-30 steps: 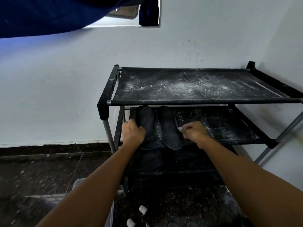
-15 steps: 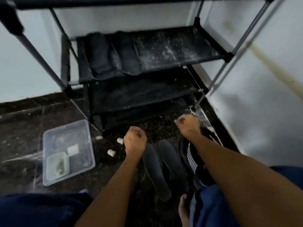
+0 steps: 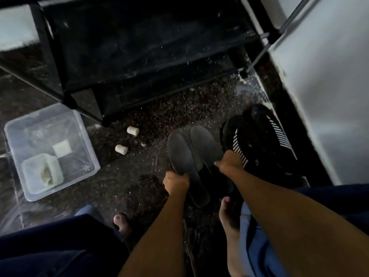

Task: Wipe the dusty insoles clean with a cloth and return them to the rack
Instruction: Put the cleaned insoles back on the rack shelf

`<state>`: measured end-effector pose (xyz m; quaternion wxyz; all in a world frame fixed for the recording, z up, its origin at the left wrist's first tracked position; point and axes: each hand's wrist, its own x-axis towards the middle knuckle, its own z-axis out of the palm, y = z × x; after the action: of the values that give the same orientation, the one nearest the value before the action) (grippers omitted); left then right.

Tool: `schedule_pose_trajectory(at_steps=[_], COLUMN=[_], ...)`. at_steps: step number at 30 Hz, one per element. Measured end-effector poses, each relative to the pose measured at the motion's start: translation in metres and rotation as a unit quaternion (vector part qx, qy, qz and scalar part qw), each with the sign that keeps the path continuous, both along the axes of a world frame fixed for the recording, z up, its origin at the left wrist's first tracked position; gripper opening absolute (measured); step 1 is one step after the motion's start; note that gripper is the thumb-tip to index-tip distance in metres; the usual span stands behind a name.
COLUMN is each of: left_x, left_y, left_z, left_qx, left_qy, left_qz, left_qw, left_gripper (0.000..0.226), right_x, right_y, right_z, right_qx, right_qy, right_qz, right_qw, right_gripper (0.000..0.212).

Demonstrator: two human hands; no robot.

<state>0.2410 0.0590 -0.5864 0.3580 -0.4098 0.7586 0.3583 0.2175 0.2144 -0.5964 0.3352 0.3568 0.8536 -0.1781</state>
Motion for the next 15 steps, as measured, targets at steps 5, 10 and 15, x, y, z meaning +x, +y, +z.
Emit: schedule_pose_trajectory(at_steps=[5,10,15], left_x=[0.004,0.002,0.001], left_y=[0.010,0.011,-0.006], left_z=[-0.017,-0.026,-0.034], left_qx=[-0.021,-0.022,0.020], left_qy=[-0.013,-0.013,-0.002], left_qz=[0.034,0.034,0.035], left_qw=[0.999,0.999,0.999], left_gripper=[0.056,0.044,0.018], right_x=[0.008,0.004,-0.004], right_y=[-0.009,-0.013,-0.001], right_z=[-0.014,-0.024,-0.020], right_qx=[0.059,0.058,-0.004], right_qy=[-0.015,-0.028,-0.035], right_qz=[0.024,0.012,0.001], right_qw=[0.998,0.998,0.999], right_gripper=[0.051,0.052,0.035])
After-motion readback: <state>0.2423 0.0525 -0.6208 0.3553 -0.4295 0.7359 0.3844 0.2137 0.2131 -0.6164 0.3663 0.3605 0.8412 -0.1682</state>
